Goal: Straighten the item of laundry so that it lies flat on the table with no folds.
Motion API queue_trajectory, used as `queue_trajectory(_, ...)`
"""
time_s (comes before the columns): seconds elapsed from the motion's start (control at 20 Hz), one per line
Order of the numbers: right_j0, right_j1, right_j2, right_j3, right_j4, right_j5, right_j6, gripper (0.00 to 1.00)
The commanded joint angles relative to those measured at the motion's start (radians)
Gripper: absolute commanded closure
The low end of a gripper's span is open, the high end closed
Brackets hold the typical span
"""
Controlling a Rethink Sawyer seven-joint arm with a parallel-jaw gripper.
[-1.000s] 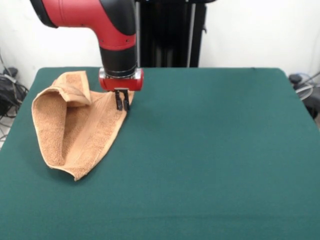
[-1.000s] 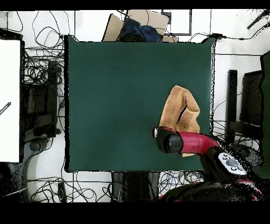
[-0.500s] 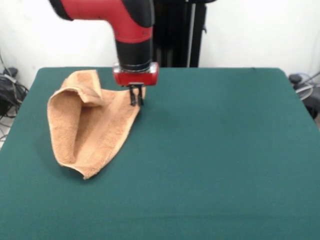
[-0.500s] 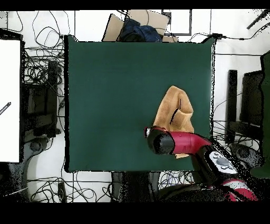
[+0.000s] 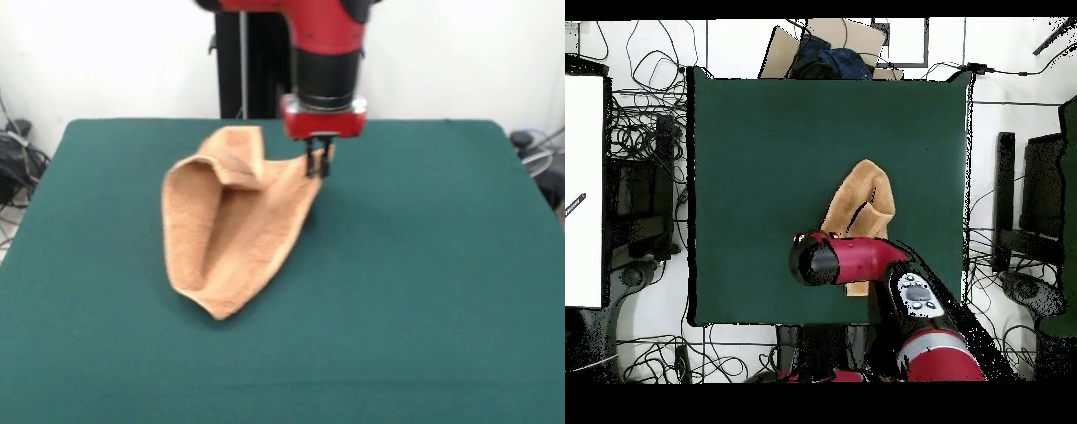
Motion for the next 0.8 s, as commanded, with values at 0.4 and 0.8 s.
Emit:
queue_trajectory(0.4,0.182,-0.094,-0.027,0.073,0.270,-0.050,0.336,1.00)
queue_trajectory(0.8,0.269,-0.369,-0.095,0.076,0.401,0.321,0.293,1.00)
